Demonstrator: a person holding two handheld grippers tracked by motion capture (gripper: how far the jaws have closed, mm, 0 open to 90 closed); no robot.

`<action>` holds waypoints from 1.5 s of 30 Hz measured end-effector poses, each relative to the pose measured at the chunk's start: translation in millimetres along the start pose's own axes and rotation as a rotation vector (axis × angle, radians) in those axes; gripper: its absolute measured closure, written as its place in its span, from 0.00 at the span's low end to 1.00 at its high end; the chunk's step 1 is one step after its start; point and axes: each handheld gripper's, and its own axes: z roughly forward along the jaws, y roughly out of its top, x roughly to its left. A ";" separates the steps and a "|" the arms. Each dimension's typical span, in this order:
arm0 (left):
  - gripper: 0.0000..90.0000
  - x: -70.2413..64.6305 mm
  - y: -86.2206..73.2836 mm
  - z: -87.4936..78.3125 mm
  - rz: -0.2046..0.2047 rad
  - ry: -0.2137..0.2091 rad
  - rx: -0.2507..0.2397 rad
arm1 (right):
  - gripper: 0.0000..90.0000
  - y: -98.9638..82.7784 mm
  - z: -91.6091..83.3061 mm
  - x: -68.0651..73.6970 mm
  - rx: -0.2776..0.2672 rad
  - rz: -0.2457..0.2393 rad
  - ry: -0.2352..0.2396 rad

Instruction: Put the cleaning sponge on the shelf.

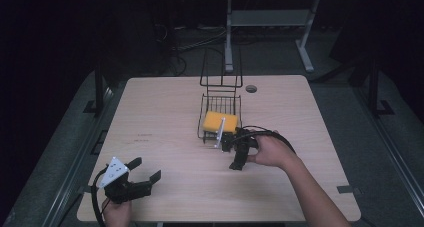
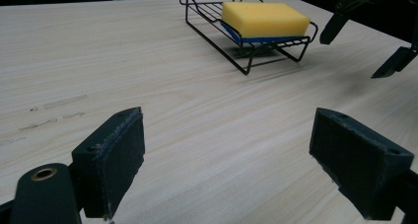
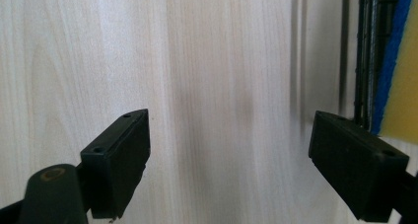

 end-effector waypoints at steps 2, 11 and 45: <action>0.14 -0.4 0.0 0.2 0.000 -0.001 0.001 | 0.18 -1.7 0.3 0.8 -0.003 0.001 0.000; 0.14 -1.2 -0.2 0.6 0.003 -0.002 0.002 | 0.18 -11.0 -0.1 5.4 -0.008 0.023 -0.001; 0.14 -4.0 -0.5 1.3 0.013 0.002 0.011 | 0.18 -56.0 1.0 21.7 -0.024 0.089 -0.001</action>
